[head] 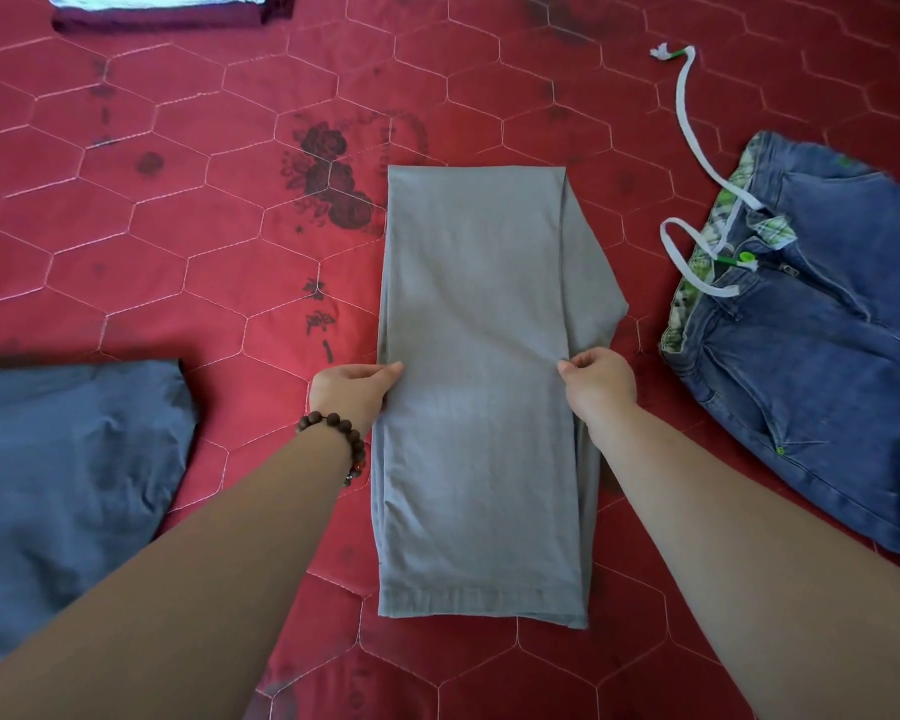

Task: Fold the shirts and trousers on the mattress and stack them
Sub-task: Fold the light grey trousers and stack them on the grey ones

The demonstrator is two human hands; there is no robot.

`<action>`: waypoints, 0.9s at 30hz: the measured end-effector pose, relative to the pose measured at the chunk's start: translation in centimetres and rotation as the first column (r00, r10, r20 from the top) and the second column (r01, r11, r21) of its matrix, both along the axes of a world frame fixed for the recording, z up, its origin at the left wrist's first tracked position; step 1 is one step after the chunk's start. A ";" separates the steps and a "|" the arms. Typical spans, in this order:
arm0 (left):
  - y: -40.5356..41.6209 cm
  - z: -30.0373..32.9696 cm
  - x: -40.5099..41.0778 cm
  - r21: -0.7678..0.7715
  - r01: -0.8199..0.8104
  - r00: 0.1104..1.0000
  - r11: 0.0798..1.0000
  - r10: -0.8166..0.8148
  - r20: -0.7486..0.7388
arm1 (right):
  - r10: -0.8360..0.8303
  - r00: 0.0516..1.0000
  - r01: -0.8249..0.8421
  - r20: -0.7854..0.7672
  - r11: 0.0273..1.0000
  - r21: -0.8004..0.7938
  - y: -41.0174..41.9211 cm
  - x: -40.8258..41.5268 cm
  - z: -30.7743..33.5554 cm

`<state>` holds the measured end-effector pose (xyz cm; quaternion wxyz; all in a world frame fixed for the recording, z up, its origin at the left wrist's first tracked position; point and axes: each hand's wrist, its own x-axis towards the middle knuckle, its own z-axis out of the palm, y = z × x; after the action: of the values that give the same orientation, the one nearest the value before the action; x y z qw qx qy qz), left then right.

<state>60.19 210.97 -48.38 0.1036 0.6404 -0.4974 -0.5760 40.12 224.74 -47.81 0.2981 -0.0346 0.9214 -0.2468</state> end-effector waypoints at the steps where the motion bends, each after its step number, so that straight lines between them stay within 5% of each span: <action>1: 0.0 0.0 0.0 -0.006 0.016 1.000 1.000 -0.015 0.012 | 0.028 0.998 -0.026 -0.049 0.999 0.037 -0.1 0.1 0.2; 3: 0.0 0.1 -0.1 -0.019 0.039 0.998 0.999 -0.038 0.040 | 0.181 0.939 -0.154 -0.293 0.982 0.112 0.0 0.7 0.4; 5: 0.0 0.1 -0.2 -0.037 0.055 0.997 0.998 -0.053 0.060 | 0.455 0.738 -0.441 -0.498 0.884 0.153 0.3 2.0 0.3; 7: 0.1 0.1 -0.2 -0.062 0.077 0.995 0.995 -0.072 0.076 | 0.730 0.521 -0.703 -0.443 0.661 0.263 0.6 3.2 -0.5; 9: 0.1 0.2 -0.2 -0.082 0.094 0.993 0.992 -0.087 0.078 | 0.866 0.383 -0.782 -0.322 0.489 0.386 1.1 3.8 -1.9; 12: 0.3 0.3 -0.2 -0.099 0.119 0.990 0.988 -0.110 0.087 | 0.833 0.414 -0.692 -0.368 0.551 0.466 2.7 4.4 -3.3; 16: 0.2 0.5 -0.1 -0.110 0.143 0.987 0.984 -0.133 0.090 | 0.625 0.658 -0.471 -0.421 0.777 0.417 4.4 6.1 -3.5; 18: 0.2 0.5 0.0 -0.098 0.138 0.988 0.986 -0.131 0.077 | 0.633 0.633 -0.492 -0.445 0.773 0.400 4.7 7.8 -3.2; 22: 0.9 1.2 0.3 -0.001 0.165 0.985 0.986 -0.165 0.055 | 0.836 0.344 -0.768 -0.427 0.512 0.384 6.0 12.0 -3.0; 27: 4.4 1.6 3.3 -0.009 0.317 0.937 0.948 -0.312 0.160 | 0.767 0.497 -0.618 -0.406 0.641 0.455 8.7 12.9 -3.0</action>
<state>63.49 215.35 -46.76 -0.0183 0.5940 -0.6098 -0.5244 53.00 233.48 -50.86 0.0864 -0.4379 0.8942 0.0353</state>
